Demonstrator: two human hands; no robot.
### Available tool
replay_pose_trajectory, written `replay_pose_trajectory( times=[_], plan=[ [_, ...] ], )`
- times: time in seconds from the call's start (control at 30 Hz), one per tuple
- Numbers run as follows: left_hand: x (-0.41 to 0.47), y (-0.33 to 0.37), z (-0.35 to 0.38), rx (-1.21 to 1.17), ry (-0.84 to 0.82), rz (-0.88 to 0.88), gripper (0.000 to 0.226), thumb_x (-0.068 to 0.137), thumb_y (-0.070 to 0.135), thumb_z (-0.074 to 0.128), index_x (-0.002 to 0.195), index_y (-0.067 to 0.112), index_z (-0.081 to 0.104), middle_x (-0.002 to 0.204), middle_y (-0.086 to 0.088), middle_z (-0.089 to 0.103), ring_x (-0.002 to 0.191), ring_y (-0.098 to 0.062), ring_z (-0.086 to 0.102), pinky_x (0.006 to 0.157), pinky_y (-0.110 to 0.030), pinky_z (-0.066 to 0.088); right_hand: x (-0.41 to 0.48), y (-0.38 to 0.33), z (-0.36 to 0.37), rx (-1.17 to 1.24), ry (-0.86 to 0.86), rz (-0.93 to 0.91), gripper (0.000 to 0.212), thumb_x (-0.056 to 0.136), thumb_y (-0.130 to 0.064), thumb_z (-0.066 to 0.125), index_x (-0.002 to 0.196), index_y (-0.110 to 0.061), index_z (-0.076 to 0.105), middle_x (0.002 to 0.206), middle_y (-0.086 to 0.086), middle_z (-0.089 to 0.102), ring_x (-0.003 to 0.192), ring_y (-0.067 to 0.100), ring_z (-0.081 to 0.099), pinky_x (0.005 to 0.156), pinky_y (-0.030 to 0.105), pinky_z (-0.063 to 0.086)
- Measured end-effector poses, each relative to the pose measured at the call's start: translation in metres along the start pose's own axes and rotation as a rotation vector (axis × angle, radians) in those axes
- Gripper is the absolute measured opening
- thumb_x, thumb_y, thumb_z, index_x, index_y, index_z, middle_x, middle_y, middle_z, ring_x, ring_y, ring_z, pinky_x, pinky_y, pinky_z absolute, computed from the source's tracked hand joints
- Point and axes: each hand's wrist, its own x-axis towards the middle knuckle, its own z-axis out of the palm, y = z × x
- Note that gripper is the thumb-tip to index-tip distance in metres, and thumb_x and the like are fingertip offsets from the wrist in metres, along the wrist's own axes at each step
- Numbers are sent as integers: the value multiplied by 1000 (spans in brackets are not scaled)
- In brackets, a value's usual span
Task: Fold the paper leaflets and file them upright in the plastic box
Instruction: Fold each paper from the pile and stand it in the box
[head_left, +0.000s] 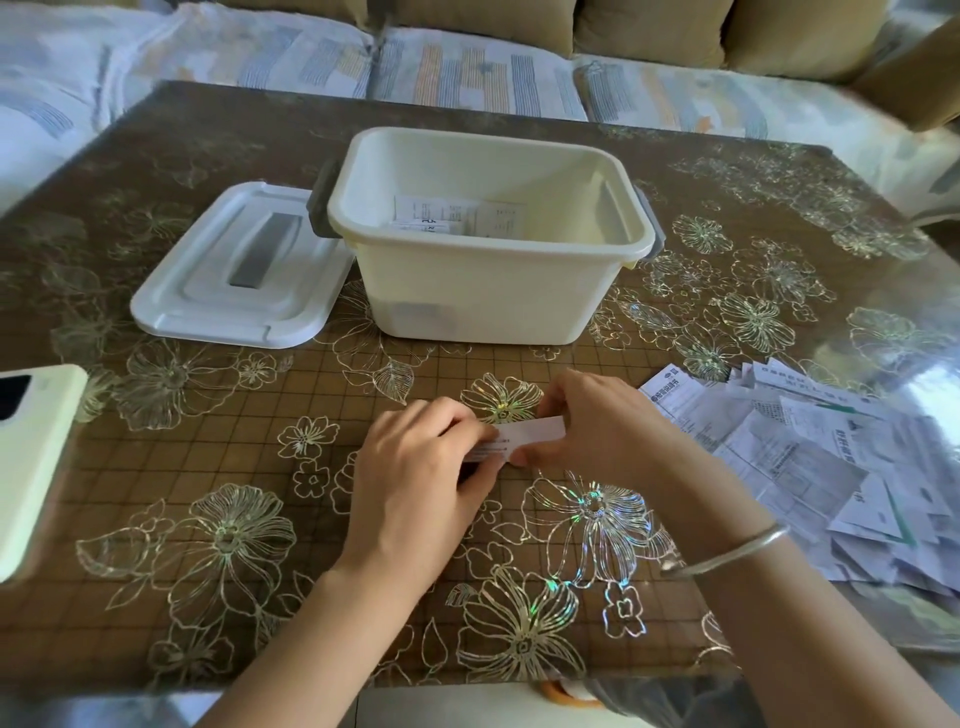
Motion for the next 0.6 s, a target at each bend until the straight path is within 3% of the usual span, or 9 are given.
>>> replay_pose_trajectory(
  times=[0.13, 0.27, 0.4, 0.5, 0.53, 0.6],
  plan=[
    [3, -1, 2, -90, -30, -81, 29, 81, 44, 64, 99, 25, 75, 93, 12, 60, 87, -11, 56, 77, -32, 42, -3, 4, 1, 94, 26, -5, 39, 71, -52, 74, 81, -17, 62, 82, -3, 65, 78, 16, 58, 64, 31, 46],
    [5, 1, 6, -104, -42, -122, 27, 78, 48, 68, 99, 32, 71, 92, 14, 57, 88, -10, 54, 77, -30, 37, -19, 7, 7, 416, 137, -7, 30, 76, -50, 70, 72, -20, 64, 68, -6, 66, 64, 6, 58, 63, 28, 48],
    [7, 3, 6, -89, -70, -146, 36, 74, 55, 53, 97, 32, 69, 92, 15, 57, 87, -10, 53, 75, -31, 36, -37, 4, 18, 659, 138, -33, 15, 82, -42, 67, 80, -28, 71, 70, -13, 70, 65, 2, 64, 66, 27, 56],
    [7, 1, 6, -107, -48, -133, 38, 74, 55, 54, 98, 28, 67, 93, 15, 60, 85, -13, 56, 73, -32, 36, -43, 1, 28, 654, 198, -112, 11, 86, -34, 65, 92, -32, 74, 76, -18, 69, 70, -4, 62, 60, 13, 49],
    [7, -1, 5, -143, -46, -133, 41, 74, 52, 59, 105, 27, 66, 94, 17, 61, 86, -12, 58, 75, -31, 35, -43, 0, 32, 602, 231, -150, 13, 88, -30, 64, 97, -31, 74, 80, -19, 68, 71, -5, 61, 60, 10, 46],
    [8, -6, 2, -245, -86, -157, 68, 72, 52, 69, 131, 22, 53, 98, 19, 63, 89, -6, 60, 83, -29, 36, -42, 0, 40, 444, 309, -240, 21, 91, -19, 61, 104, -29, 73, 92, -18, 63, 74, -3, 58, 62, 12, 45]
  ],
)
